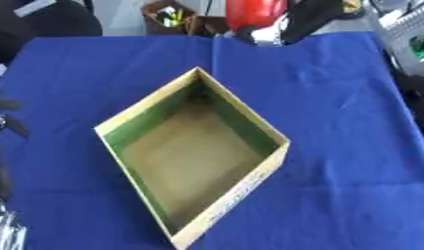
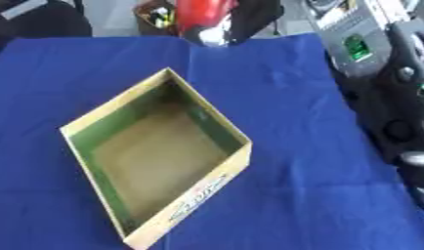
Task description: Pick up objects on the table and place them in the box.
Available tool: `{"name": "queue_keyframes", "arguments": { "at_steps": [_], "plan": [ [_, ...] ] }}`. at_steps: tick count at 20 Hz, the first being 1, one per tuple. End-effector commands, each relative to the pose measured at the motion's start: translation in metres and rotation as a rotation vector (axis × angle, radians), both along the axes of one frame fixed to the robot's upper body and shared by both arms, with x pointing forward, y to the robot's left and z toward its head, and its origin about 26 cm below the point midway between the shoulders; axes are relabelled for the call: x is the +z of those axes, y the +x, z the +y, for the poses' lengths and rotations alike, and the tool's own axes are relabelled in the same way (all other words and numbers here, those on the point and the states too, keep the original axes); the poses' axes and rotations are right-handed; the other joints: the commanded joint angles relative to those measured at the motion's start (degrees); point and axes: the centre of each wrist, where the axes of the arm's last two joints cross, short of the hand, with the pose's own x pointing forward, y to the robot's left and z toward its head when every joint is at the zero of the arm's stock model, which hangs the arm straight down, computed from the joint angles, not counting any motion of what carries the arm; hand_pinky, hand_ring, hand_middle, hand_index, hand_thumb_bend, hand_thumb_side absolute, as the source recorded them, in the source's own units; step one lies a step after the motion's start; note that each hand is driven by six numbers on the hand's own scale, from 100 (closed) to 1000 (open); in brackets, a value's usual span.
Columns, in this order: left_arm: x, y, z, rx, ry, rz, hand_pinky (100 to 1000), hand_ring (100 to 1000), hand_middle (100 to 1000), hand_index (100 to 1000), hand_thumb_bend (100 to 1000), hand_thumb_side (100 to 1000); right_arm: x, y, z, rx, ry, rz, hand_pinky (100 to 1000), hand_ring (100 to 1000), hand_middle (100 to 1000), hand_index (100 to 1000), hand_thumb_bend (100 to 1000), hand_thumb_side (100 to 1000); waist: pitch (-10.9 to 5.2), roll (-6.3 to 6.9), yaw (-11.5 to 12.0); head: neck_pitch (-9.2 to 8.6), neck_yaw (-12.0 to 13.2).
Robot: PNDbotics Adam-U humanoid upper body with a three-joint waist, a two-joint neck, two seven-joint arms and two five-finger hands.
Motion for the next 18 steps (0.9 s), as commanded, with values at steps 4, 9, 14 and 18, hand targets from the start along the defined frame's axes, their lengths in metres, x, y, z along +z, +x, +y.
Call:
{"name": "queue_keyframes", "arguments": {
  "at_steps": [4, 9, 14, 18],
  "plan": [
    [0.009, -0.001, 0.000, -0.011, 0.019, -0.030, 286, 535, 586, 699, 100, 943, -0.002, -0.022, 0.029, 0.137, -0.087, 0.021, 193, 367, 384, 600, 100, 529, -1.31, -0.07, 0.1, -0.83, -0.1],
    [0.009, -0.001, -0.001, -0.013, 0.019, -0.031, 285, 535, 586, 699, 100, 943, -0.020, -0.021, 0.042, 0.157, -0.146, 0.079, 192, 369, 385, 597, 100, 510, -1.17, -0.07, 0.2, -0.87, -0.2],
    [0.009, -0.001, -0.001, -0.014, 0.018, -0.031, 285, 535, 585, 699, 100, 943, -0.035, -0.017, 0.050, 0.167, -0.194, 0.120, 196, 374, 388, 595, 100, 497, -1.01, 0.02, 0.3, -0.86, -0.1],
    [0.009, -0.001, -0.001, -0.015, 0.019, -0.029, 285, 535, 585, 698, 100, 943, -0.042, -0.016, 0.058, 0.180, -0.254, 0.142, 203, 383, 397, 594, 100, 491, -0.95, -0.06, 0.3, -0.77, -0.2]
  ]
}}
